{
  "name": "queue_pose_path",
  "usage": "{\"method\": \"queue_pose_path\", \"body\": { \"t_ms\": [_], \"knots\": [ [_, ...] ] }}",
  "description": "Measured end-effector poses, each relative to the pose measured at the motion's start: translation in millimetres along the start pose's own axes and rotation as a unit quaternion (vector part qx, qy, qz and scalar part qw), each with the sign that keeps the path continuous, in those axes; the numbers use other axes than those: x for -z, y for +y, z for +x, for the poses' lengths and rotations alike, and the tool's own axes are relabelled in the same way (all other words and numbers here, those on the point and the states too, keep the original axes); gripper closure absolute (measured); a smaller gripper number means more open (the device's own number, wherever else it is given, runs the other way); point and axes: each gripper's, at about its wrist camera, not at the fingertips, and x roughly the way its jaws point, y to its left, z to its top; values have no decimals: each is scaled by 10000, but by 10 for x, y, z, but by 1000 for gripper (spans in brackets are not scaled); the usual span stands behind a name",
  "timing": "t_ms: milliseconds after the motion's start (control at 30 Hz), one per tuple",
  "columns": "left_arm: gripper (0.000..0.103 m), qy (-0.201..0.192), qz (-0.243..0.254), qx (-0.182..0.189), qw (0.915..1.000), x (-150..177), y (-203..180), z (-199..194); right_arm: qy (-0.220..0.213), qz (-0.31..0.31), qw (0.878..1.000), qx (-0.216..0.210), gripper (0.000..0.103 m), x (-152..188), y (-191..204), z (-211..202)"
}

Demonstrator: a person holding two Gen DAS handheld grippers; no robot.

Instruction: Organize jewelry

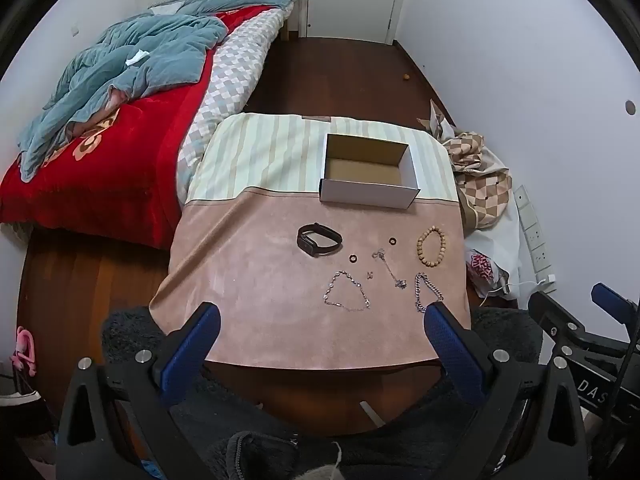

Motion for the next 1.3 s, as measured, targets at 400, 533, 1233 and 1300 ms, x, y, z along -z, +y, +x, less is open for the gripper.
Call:
{"method": "queue_pose_path", "body": {
  "t_ms": [400,533,1233,1300],
  "knots": [
    [0,-13,63,-100,9999,7,-5,8,-46,7,10000,36,0,61,53,-2],
    [0,-54,119,-142,9998,51,-32,-52,-64,1,10000,48,0,61,40,-45],
    [0,-135,190,-185,9996,69,-77,-121,-187,-13,9997,134,0,42,6,-149],
    [0,-136,186,-184,9996,65,-75,-128,-196,-13,9997,130,0,36,0,-160]
  ]
}}
